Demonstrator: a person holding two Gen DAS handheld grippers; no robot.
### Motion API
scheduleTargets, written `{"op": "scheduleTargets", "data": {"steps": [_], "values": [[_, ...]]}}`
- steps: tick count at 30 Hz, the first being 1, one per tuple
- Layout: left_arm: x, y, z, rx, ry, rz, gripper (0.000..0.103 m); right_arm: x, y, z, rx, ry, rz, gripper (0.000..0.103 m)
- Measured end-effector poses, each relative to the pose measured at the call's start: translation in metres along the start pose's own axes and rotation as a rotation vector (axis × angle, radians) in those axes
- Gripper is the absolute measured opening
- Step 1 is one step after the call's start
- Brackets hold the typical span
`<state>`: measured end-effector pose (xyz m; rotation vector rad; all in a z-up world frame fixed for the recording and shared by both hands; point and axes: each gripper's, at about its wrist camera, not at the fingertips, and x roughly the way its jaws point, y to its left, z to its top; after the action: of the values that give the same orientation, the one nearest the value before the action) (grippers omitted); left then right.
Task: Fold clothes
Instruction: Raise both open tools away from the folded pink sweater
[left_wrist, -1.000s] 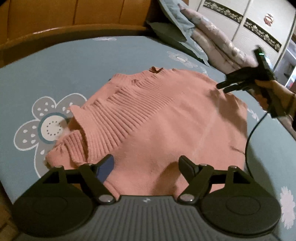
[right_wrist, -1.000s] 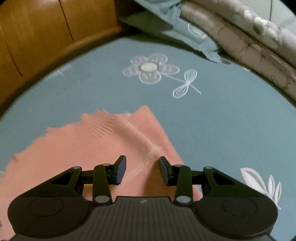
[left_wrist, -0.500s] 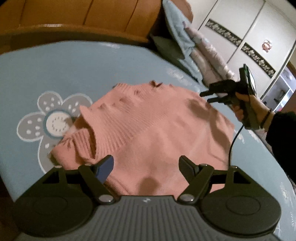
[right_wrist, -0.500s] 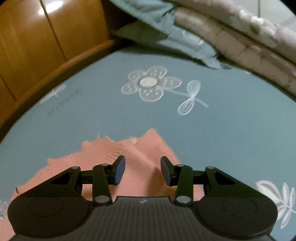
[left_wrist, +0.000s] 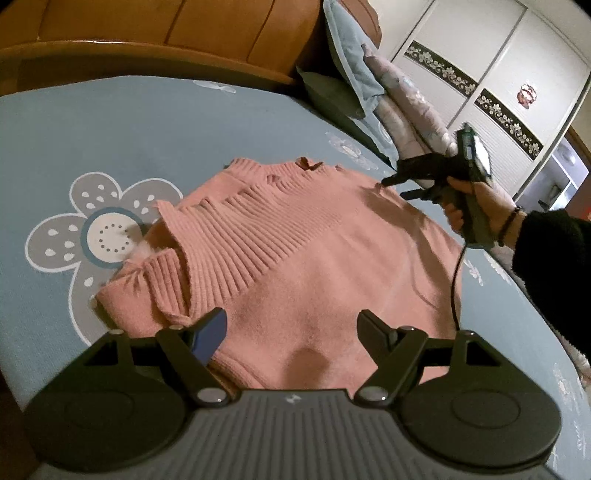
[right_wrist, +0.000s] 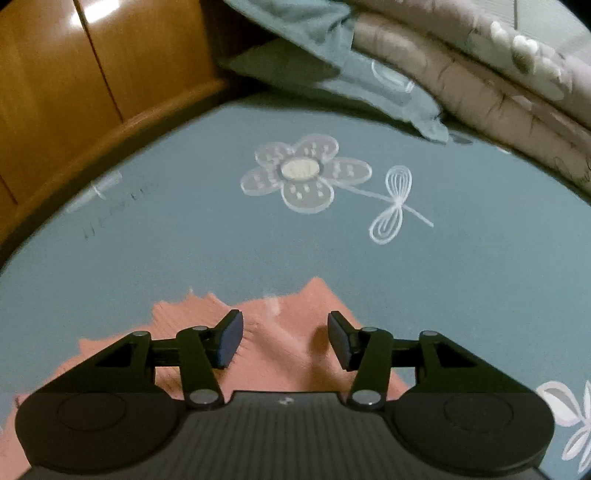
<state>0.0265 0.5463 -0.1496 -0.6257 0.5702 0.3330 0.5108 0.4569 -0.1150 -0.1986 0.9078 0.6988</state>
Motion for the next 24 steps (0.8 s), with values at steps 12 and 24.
{"op": "scheduleTargets", "data": {"steps": [12, 24], "values": [[-0.001, 0.002, -0.003, -0.009, -0.011, 0.002, 0.078, -0.053, -0.031, -0.024, -0.005, -0.021, 0.106, 0.061], [0.003, 0.001, -0.002, 0.007, -0.01, 0.007, 0.079, -0.055, -0.057, -0.045, 0.102, -0.09, 0.109, 0.061]]}}
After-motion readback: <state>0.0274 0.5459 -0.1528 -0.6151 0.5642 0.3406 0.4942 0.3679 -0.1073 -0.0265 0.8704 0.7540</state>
